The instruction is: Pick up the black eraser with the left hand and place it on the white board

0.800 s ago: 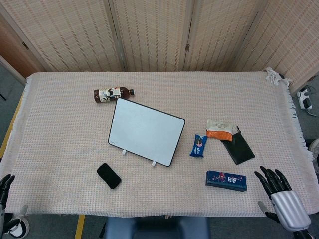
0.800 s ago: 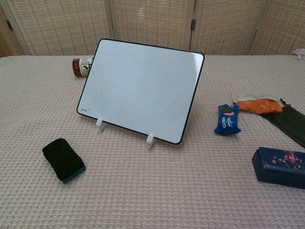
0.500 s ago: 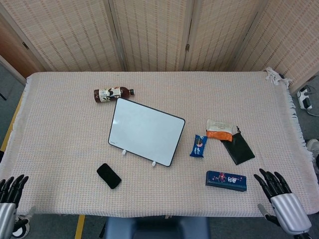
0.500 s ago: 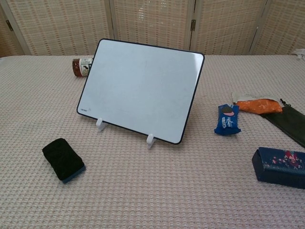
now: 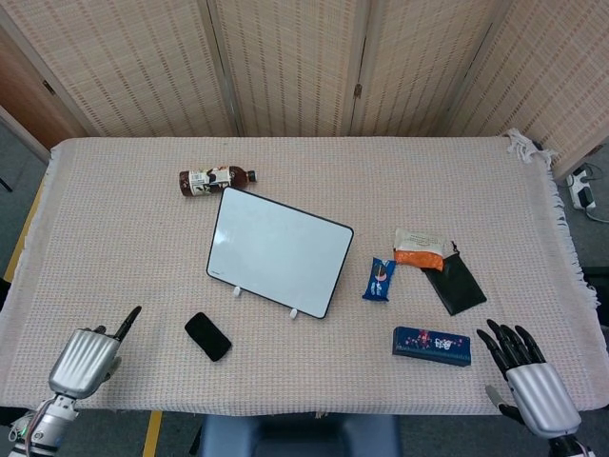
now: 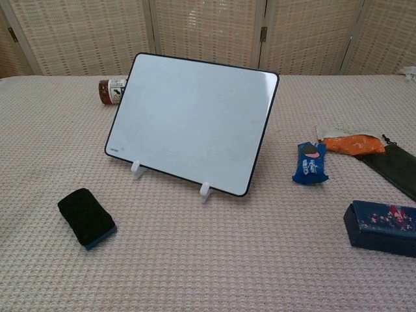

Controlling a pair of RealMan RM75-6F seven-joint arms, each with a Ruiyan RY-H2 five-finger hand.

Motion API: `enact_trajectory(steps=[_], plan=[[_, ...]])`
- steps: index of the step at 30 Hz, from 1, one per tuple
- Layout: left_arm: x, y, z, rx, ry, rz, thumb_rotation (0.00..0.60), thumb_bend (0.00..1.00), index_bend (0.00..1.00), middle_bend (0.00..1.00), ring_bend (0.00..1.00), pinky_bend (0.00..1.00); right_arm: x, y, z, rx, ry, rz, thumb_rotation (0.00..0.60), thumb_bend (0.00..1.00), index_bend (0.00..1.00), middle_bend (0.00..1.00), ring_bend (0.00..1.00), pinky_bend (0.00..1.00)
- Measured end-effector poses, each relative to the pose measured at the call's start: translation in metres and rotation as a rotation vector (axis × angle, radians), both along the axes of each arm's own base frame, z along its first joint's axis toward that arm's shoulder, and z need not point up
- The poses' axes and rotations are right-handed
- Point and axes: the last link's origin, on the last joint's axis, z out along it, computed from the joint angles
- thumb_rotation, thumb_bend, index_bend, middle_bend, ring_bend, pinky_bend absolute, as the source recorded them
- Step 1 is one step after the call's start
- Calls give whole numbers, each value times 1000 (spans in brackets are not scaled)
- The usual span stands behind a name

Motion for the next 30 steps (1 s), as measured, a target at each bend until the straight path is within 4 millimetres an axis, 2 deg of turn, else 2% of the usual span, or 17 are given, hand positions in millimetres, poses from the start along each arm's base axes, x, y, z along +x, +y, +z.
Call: enact_trajectory(steps=[6,11,21,30], plan=[[16,40,-31,-80,117,-27,600,297,169,1000,851,948,-6,-8,-1,3,4,-40,600,367,0,0,0,0],[30,55,-49,-170,153,-59,600,280,214,1000,881,979,-8,-14,-1,-4,10,-66,600,367,0,0,0,0],[59,42,-74,-277,180,-144,600,222,228,1000,883,979,-7,-15,-1,-3,16,-70,600,365,0,0,0,0],[73,48,-88,-316,176,-188,600,216,255,1000,887,978,-7,-11,3,-11,12,-65,600,366,0,0,0,0]])
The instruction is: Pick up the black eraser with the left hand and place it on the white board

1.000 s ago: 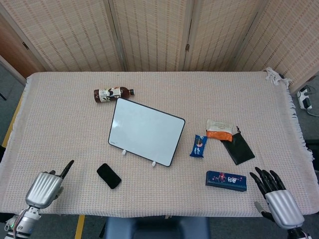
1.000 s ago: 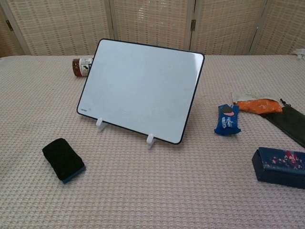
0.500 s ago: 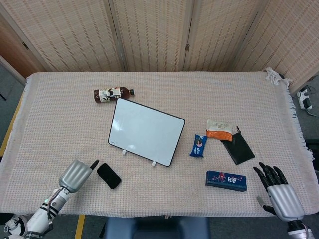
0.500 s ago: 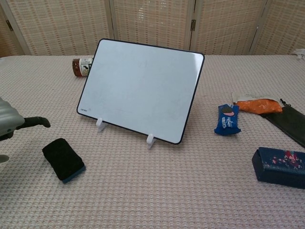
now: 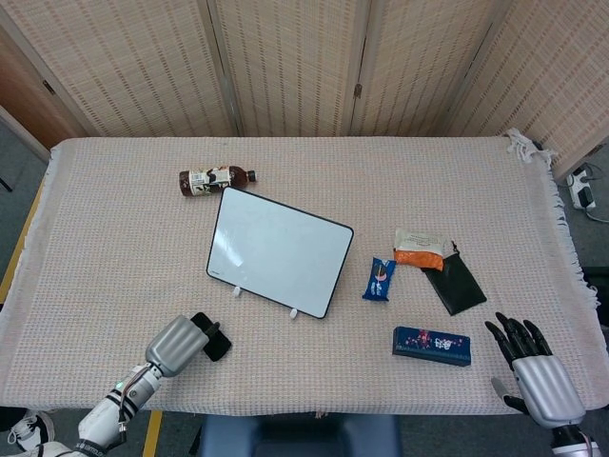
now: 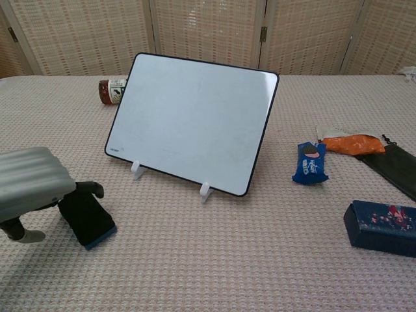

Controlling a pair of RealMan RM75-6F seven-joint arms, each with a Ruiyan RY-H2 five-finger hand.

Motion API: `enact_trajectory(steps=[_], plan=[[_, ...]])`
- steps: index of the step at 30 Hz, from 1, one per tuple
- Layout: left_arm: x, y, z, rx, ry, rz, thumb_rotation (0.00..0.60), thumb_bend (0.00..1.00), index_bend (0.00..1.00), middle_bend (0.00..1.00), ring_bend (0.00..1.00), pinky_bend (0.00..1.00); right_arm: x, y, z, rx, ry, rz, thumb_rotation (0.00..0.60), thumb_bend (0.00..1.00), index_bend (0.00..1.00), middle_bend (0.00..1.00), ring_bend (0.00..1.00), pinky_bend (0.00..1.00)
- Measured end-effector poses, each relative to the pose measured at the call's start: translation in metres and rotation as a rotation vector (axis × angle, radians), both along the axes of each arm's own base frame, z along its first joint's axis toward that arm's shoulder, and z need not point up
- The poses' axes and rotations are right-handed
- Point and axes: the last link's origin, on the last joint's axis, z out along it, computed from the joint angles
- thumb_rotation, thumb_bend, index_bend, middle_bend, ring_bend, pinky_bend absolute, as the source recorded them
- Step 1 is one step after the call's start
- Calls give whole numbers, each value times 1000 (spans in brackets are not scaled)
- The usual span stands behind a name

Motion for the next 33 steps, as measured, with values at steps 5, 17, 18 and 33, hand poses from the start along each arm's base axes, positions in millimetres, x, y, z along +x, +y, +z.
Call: enact_trajectory(steps=[5,17,18,33], plan=[[3,3,-5,-21,2,-7,600,211,278,1000,887,979,-1,-1,1,-8,2,-8,600,366,0,0,0,0],[5,9,-12,-51,-60,-41,600,212,495,1000,910,997,-2,-3,-1,-7,10,-26,600,366,0,0,0,0],[6,10,-12,-50,-70,-49,600,214,527,1000,917,999,-2,-3,-1,-8,10,-26,600,366,0,0,0,0],[23,19,4,93,-344,-160,600,245,667,1000,965,1000,-1,-1,3,-20,0,-22,600,367,0,0,0,0]])
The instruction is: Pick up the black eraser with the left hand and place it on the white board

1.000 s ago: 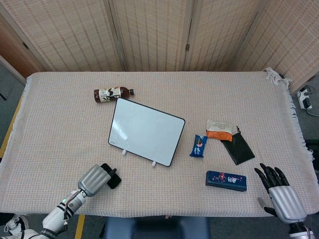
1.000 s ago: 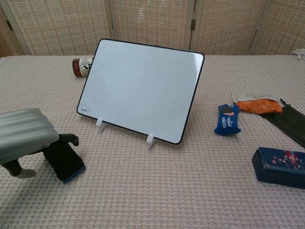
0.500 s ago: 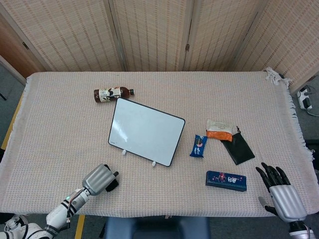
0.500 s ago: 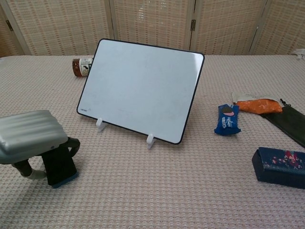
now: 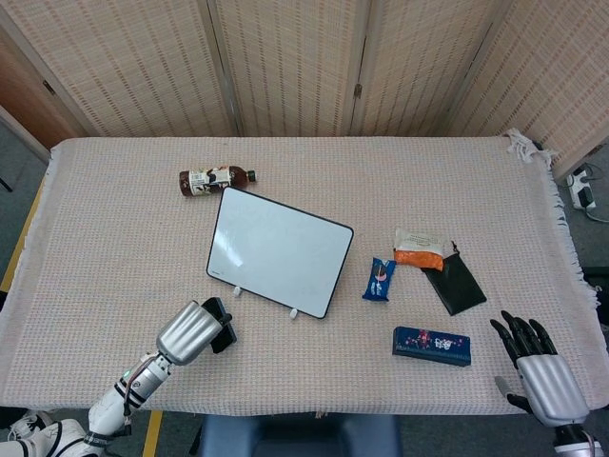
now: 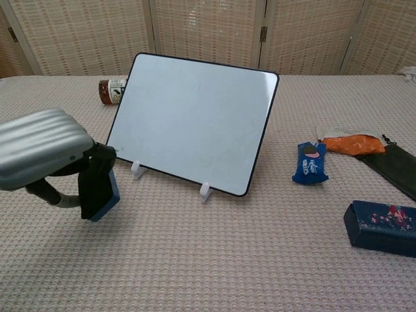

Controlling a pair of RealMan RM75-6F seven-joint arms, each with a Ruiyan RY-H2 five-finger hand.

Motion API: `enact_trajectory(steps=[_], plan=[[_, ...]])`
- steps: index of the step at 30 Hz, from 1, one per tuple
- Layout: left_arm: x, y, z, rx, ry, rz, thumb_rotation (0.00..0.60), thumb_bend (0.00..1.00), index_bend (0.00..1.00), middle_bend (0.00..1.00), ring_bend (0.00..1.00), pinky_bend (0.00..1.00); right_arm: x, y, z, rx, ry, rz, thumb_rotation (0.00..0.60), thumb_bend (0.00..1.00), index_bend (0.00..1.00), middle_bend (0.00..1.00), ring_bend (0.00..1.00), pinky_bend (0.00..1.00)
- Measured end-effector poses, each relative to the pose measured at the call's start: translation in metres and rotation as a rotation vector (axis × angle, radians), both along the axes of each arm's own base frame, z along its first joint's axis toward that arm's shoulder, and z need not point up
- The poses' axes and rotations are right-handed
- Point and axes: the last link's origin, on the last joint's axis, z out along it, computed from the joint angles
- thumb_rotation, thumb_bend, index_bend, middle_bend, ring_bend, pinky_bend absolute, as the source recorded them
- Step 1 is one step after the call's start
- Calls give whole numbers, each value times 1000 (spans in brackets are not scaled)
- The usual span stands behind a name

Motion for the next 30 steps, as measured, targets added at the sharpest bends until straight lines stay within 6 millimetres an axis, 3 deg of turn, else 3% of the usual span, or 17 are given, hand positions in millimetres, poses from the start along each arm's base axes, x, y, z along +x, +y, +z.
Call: enact_trajectory(steps=[10,20,30], plan=[[37,25,8,136,-182,49,600,252,667,1000,966,1000,-1,0,4,-4,-11,0,600,366,0,0,0,0],[88,50,-34,248,-157,30,600,254,665,1000,967,1000,-3,-3,10,-6,-37,-19,600,367,0,0,0,0],[113,81,-70,304,-67,53,600,254,662,1000,969,1000,-9,-9,19,-9,-67,-48,600,366,0,0,0,0]])
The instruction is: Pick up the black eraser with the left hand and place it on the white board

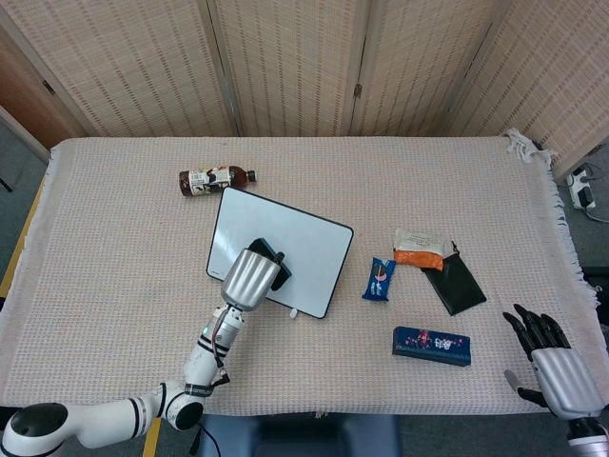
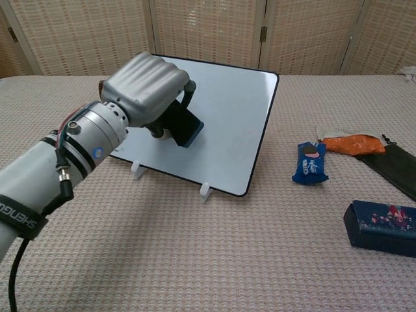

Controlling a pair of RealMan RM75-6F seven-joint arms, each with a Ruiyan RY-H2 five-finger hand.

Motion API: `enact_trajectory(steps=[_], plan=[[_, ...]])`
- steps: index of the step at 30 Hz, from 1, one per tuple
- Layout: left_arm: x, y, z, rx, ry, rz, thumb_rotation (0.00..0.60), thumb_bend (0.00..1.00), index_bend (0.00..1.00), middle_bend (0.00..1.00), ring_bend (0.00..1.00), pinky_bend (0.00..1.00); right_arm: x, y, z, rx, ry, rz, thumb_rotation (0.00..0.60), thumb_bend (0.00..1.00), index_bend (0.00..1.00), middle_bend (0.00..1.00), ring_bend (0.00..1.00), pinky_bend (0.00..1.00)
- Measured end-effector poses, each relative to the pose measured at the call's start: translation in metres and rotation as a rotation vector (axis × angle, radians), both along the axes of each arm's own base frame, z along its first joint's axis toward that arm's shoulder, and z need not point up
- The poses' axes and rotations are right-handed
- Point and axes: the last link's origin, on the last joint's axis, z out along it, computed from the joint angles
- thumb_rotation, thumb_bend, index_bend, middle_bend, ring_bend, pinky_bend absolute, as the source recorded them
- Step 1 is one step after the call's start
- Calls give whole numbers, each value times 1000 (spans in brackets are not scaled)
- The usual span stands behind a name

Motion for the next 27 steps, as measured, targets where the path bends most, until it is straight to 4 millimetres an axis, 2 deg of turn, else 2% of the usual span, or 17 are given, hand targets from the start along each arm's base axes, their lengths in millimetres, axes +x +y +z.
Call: enact_trajectory(steps=[4,15,27], plan=[[5,6,-8,3,6,5,600,255,644,1000,969,1000,-2,-2,3,-3,-8,-10,600,367,0,0,0,0],[14,4,-16,-14,-54,-36,600,252,423,1000,967,1000,-2,-1,7,-18,-12,-9,600,366,0,0,0,0],[20,-7,-19,-39,-72,-51,600,210,377,1000,966,1000,0,2,9,-33,-10,2,600,367,0,0,0,0]])
